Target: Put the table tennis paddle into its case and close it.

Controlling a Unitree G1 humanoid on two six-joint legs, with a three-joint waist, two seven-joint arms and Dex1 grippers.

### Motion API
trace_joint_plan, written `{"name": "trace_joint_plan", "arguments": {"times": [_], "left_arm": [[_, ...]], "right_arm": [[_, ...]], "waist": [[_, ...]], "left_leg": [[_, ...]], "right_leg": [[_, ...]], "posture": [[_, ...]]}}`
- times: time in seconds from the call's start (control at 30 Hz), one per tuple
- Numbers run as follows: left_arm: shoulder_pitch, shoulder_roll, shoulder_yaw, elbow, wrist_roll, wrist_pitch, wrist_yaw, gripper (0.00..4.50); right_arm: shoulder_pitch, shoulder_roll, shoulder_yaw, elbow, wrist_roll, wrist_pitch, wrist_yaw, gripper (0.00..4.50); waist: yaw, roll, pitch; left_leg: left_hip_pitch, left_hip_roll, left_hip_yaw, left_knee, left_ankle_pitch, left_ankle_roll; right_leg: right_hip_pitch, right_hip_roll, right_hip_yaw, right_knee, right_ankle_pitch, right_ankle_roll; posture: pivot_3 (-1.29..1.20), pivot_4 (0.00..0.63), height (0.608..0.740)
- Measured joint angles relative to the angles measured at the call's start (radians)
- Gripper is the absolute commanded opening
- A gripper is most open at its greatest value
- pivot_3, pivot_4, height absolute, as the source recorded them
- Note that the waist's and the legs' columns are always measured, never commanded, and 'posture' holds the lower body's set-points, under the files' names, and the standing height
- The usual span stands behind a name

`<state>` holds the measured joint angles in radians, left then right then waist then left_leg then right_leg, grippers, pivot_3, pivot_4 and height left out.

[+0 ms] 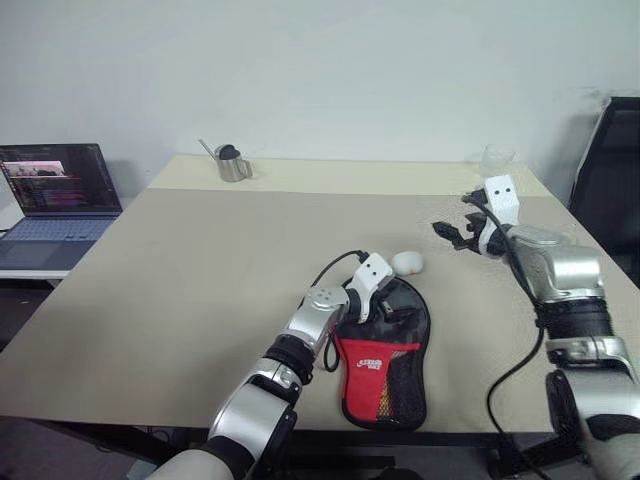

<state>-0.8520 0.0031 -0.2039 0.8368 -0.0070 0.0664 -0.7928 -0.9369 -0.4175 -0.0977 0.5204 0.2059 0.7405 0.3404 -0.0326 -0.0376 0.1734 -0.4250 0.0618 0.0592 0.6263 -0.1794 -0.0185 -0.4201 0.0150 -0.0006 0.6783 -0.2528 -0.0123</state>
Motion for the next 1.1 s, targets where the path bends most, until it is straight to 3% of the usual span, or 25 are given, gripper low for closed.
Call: {"name": "trace_joint_plan", "arguments": {"times": [0.17,0.4,0.97,1.1], "left_arm": [[0.028,0.007,0.003,-0.054,0.000,0.028,0.012,4.08],[0.077,0.041,0.007,-0.144,0.000,0.078,0.026,4.08],[0.127,0.061,0.003,-0.238,0.000,0.124,0.066,4.08],[0.128,0.061,0.001,-0.239,0.000,0.125,0.066,4.11]], "right_arm": [[-0.059,0.130,-0.005,0.264,-0.023,-0.088,-0.087,4.36],[-0.134,0.165,-0.023,0.426,-0.029,-0.182,-0.096,4.36],[-0.145,0.229,-0.034,0.475,-0.028,-0.161,-0.057,4.36],[-0.141,0.232,-0.036,0.464,-0.028,-0.157,-0.058,3.41]], "waist": [[-0.002,0.001,0.000],[-0.005,0.001,0.000],[-0.020,0.001,-0.001],[-0.020,0.001,-0.001]], "left_leg": [[0.000,0.000,0.001,0.000,0.000,0.000],[0.004,0.000,0.002,-0.001,0.000,0.000],[0.007,0.001,0.004,-0.003,0.000,0.000],[0.007,0.001,0.005,-0.003,0.000,0.000]], "right_leg": [[-0.001,0.001,0.003,0.001,0.000,0.000],[0.000,0.001,0.007,0.001,0.001,0.001],[0.001,0.001,0.011,0.002,0.001,0.001],[0.000,0.001,0.011,0.002,0.001,0.001]], "posture": [[0.00,0.150,0.740],[0.00,0.150,0.740],[0.00,0.150,0.740],[0.00,0.150,0.740]]}}
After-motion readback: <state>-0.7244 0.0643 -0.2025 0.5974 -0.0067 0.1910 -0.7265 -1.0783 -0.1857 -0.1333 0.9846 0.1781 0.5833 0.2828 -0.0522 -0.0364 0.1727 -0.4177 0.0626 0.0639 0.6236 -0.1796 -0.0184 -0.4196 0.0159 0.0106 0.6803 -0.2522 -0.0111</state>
